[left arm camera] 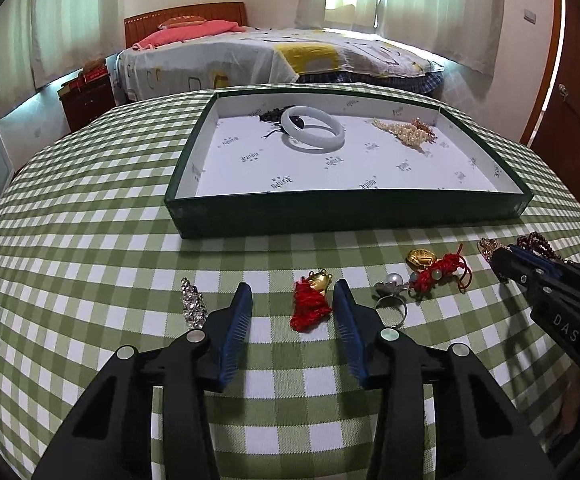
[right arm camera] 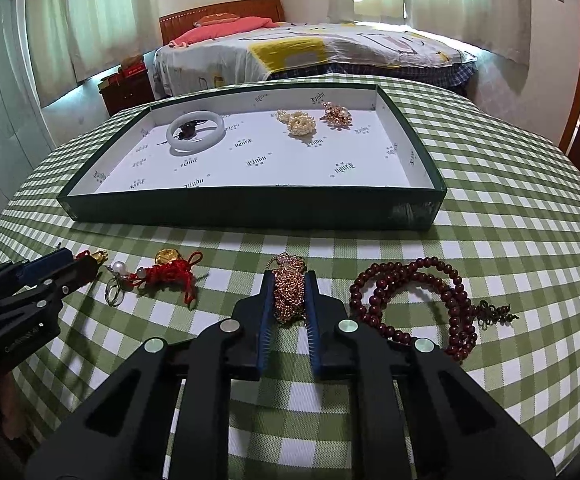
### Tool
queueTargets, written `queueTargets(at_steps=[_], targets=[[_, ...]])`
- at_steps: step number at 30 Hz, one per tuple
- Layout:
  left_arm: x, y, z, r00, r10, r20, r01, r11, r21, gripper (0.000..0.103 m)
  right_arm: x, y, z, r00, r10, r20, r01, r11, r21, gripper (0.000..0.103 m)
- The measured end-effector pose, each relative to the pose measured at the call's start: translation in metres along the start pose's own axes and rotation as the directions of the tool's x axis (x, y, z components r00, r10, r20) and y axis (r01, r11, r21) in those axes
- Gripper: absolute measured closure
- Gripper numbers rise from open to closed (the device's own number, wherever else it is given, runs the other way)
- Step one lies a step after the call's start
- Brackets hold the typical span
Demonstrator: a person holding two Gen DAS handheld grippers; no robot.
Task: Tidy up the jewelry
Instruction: 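Grasp the red tassel charm with the left tool while the right tool grasps the gold brooch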
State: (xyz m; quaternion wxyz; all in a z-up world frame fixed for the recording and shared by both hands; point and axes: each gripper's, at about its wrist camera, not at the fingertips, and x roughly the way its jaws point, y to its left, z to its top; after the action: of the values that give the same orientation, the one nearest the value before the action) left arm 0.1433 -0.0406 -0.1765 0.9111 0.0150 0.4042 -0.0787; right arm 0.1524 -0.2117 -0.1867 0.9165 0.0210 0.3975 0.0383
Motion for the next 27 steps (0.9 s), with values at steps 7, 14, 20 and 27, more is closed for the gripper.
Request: queueTargets(at_steps=[7, 14, 20, 27], targets=[[0.0, -0.004, -0.002, 1.0, 0.026, 0.006, -0.026, 0.999, 0.041, 0.074, 0.0, 0.0, 0.0, 1.0, 0.0, 0.002, 0.0, 1.0, 0.0, 0.088], [-0.002, 0.002, -0.003, 1.0, 0.0, 0.012, 0.0, 1.0, 0.016, 0.089, -0.005, -0.002, 0.0, 1.0, -0.003, 0.027, 0.003, 1.0, 0.01, 0.09], [-0.004, 0.004, -0.001, 1.0, -0.004, 0.024, 0.004, 1.0, -0.001, 0.09, -0.008, -0.002, 0.0, 0.999, 0.007, 0.041, -0.008, 1.0, 0.019, 0.09], [-0.011, 0.008, 0.004, 0.999, -0.003, 0.048, 0.004, 1.0, -0.02, 0.09, -0.016, 0.0, 0.001, 0.998, 0.018, 0.065, -0.019, 1.0, 0.019, 0.09]])
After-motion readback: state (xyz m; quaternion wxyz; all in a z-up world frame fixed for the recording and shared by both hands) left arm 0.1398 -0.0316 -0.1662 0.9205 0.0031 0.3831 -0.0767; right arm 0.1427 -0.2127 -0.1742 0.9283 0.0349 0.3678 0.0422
